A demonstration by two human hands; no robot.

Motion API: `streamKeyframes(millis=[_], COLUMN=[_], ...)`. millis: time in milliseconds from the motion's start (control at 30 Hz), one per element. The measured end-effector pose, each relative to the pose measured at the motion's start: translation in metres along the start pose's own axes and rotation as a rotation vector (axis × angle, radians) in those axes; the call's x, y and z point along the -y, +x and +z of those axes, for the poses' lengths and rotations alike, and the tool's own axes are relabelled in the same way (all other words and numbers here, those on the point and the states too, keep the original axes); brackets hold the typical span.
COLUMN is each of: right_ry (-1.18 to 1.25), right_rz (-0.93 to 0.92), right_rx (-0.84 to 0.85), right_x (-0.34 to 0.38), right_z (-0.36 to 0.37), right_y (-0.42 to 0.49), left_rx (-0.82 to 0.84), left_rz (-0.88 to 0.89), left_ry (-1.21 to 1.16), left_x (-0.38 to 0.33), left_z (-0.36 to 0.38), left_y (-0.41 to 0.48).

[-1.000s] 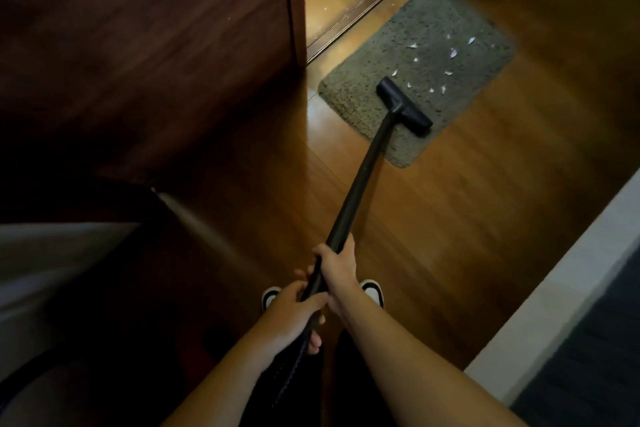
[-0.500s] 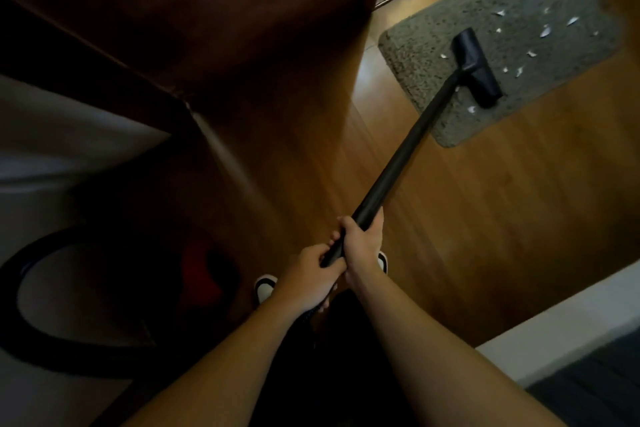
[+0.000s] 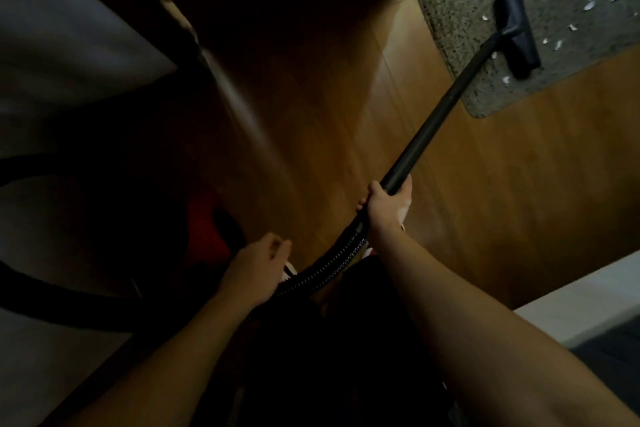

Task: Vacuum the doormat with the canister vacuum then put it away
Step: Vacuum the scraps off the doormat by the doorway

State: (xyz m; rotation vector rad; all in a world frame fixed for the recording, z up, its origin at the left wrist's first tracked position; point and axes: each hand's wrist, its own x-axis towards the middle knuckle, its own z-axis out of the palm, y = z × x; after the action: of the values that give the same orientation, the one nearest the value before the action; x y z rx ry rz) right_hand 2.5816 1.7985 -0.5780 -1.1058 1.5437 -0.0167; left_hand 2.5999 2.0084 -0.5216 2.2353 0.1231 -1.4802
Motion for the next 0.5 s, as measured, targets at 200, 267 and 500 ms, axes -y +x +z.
streamKeyframes(millis=[200, 267, 500], right_ry=[-0.042, -0.056, -0.276], right_rz=[-0.039, -0.055, -0.18], right_rx=[-0.089, -0.101, -0.137], right_x=[-0.04, -0.055, -0.086], right_z=[0.009, 0.011, 0.008], right_y=[0.006, 0.007, 0.008], left_rx=[-0.406, -0.485, -0.577], left_rz=[-0.277, -0.395, -0.305], left_ry=[-0.299, -0.424, -0.423], left_x=[0.065, 0.081, 0.109], left_z=[0.012, 0.016, 0.036], left_y=[0.017, 0.028, 0.027])
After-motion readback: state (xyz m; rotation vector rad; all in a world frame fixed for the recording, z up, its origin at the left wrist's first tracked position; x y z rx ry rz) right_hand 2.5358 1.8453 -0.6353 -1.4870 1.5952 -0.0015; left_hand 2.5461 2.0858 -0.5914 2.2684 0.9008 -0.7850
